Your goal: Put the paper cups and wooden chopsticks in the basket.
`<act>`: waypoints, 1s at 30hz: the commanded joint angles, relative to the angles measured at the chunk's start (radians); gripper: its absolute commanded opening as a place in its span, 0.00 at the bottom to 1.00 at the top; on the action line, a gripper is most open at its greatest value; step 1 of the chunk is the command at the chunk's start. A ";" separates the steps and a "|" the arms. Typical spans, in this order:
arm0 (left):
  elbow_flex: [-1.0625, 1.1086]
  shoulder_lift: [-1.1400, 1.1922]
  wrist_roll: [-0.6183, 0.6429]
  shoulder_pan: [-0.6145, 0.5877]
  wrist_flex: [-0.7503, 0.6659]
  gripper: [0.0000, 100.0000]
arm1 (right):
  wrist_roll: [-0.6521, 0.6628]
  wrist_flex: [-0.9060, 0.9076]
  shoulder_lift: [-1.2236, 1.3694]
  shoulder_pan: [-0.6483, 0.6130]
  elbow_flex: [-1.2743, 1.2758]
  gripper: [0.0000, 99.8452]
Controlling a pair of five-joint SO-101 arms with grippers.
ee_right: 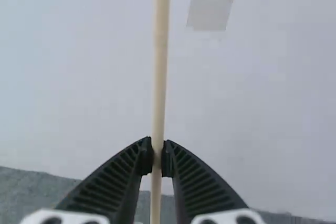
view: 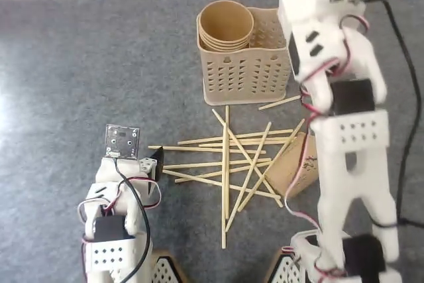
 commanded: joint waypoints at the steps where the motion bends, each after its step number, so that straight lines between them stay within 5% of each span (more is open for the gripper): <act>1: -0.005 0.002 -0.009 -0.005 -0.017 0.23 | -0.014 0.002 0.076 -0.010 -0.058 0.01; 10: -0.005 0.002 -0.009 -0.005 -0.020 0.23 | 0.066 -0.041 0.245 0.019 -0.058 0.01; 16: -0.005 0.002 -0.009 -0.005 -0.020 0.23 | 0.109 0.061 0.266 0.019 -0.058 0.26; 23: -0.005 0.002 -0.009 -0.005 -0.020 0.23 | 0.238 0.211 0.168 0.012 -0.060 0.16; 30: -0.005 0.002 -0.009 -0.005 -0.018 0.23 | 0.555 0.595 -0.008 0.005 -0.057 0.15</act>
